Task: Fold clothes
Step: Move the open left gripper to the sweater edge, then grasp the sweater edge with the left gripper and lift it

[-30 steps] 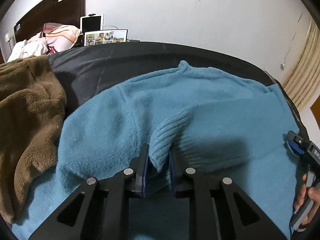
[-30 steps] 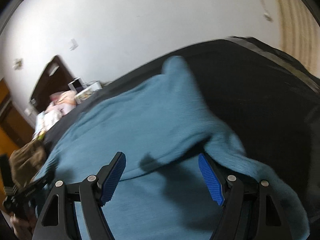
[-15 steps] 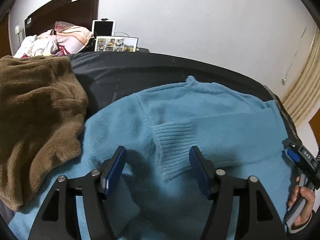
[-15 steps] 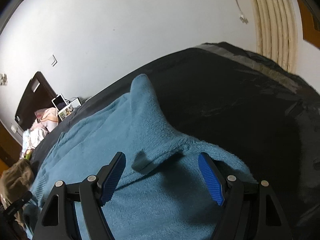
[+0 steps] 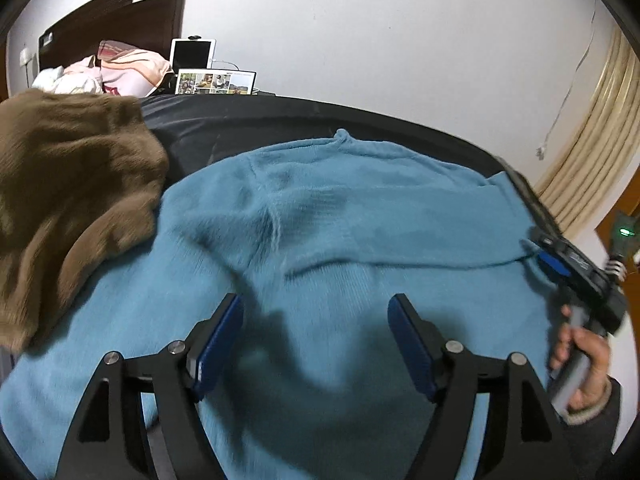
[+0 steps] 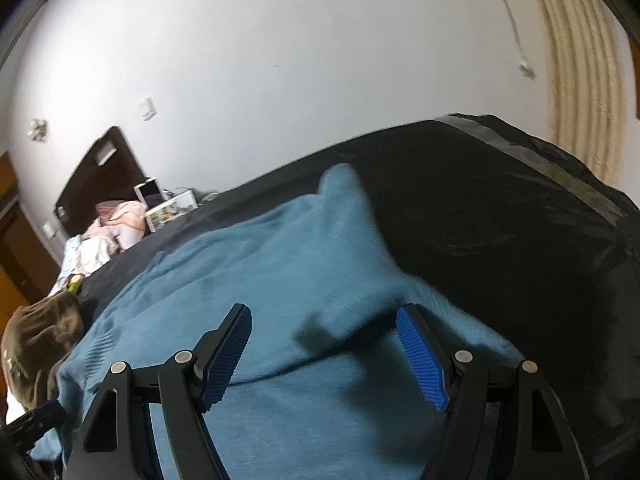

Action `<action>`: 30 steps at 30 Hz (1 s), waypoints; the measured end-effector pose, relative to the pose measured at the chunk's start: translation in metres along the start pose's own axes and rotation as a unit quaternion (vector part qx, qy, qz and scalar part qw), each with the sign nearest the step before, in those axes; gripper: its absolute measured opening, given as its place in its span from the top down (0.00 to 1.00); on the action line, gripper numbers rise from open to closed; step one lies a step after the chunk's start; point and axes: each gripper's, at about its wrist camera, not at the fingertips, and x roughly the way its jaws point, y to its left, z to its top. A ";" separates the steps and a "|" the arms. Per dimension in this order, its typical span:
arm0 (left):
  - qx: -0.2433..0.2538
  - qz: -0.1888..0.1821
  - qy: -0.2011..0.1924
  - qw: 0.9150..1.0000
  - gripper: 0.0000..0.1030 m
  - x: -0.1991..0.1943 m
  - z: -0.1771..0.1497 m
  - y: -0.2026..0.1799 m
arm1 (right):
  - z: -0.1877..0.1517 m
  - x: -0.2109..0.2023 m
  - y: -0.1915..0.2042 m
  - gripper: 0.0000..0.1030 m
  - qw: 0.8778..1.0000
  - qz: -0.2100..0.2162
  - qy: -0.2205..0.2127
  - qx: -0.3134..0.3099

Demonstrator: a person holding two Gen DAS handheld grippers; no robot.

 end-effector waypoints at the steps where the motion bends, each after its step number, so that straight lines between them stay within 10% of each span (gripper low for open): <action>1: -0.006 -0.002 0.002 1.000 0.23 -0.008 -0.007 0.004 | 0.000 0.000 -0.001 0.25 1.000 0.000 -0.001 0.001; 8: -0.086 0.018 -0.003 0.996 0.23 -0.058 -0.055 0.059 | -0.001 -0.002 -0.003 0.25 1.000 -0.006 -0.004 0.018; 19: -0.260 0.026 -0.018 0.965 0.23 -0.093 -0.099 0.136 | -0.003 -0.011 0.010 0.25 1.000 -0.013 -0.020 -0.018; 30: -0.400 0.030 -0.071 0.913 0.24 -0.099 -0.101 0.194 | -0.005 -0.012 0.014 0.25 0.999 -0.006 -0.021 -0.027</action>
